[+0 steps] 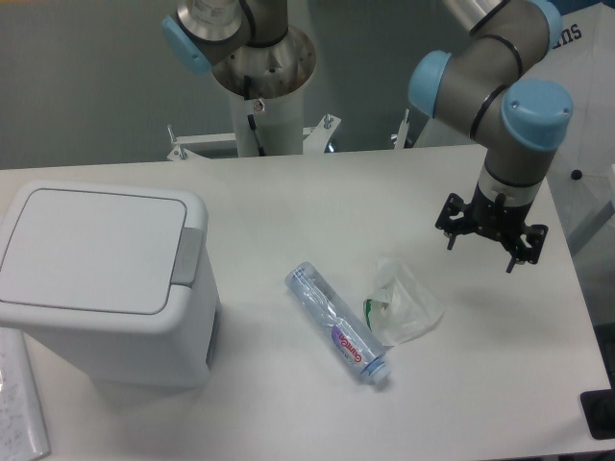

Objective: Open the trash can
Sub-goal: 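Move the gripper from its start pose toward the trash can, then swing the open gripper over to the trash can lid's edge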

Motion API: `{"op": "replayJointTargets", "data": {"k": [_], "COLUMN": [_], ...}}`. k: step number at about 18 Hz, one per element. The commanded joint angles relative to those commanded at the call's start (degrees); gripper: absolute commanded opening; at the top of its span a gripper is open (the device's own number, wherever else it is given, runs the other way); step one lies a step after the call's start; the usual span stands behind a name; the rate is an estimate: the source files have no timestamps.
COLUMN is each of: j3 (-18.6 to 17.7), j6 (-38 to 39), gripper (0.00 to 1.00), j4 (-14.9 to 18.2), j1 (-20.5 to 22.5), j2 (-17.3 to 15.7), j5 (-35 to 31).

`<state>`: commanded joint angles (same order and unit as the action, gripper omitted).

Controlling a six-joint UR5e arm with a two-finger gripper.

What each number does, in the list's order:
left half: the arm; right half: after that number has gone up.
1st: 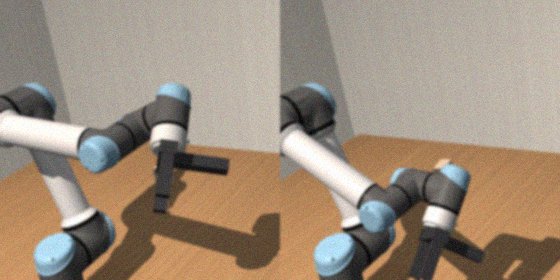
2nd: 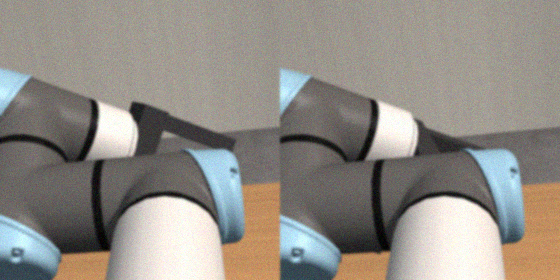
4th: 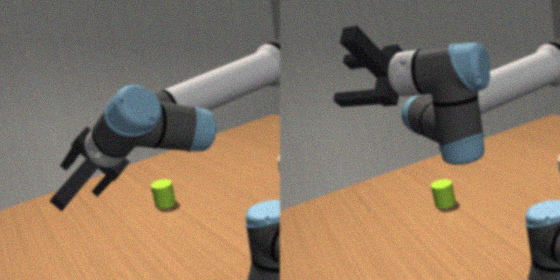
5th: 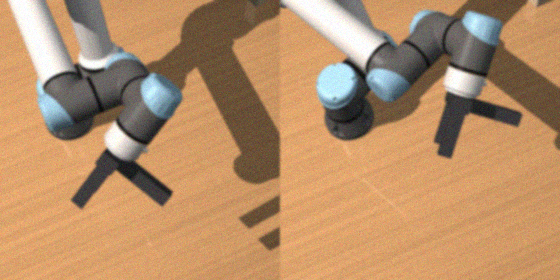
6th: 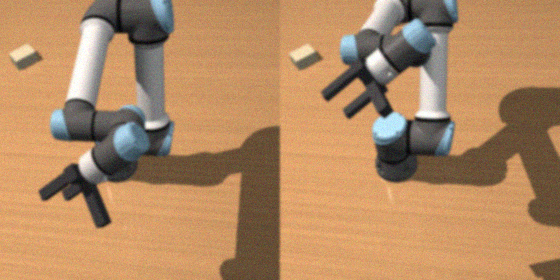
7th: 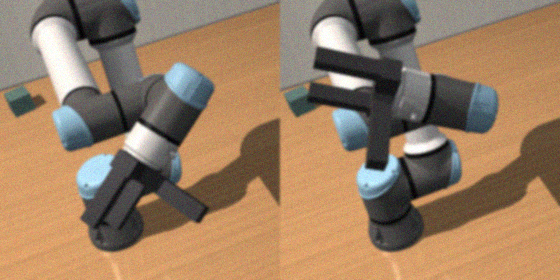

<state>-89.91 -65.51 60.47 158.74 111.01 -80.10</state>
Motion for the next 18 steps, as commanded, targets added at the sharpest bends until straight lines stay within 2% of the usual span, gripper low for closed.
{"op": "replayJointTargets", "data": {"k": [3,5,10,13,14,18], "j3": [0.00,0.09,3.86,6.50,6.77,6.94], "j6": [5.10,9.06,18.38,22.69,24.18,28.41], "gripper": [1.00,1.00,1.00,1.00,1.00,1.00], "j4": [0.44,1.84,10.53,15.19,16.08,16.26], "j1": [-1.59,-2.64,-7.73,-10.11,-10.90,-13.89], "j2": [-1.32,-3.42,-4.84,-5.10,-5.80,-7.47], "j5": [3.36,3.98,4.60,7.05,7.67,12.15]}}
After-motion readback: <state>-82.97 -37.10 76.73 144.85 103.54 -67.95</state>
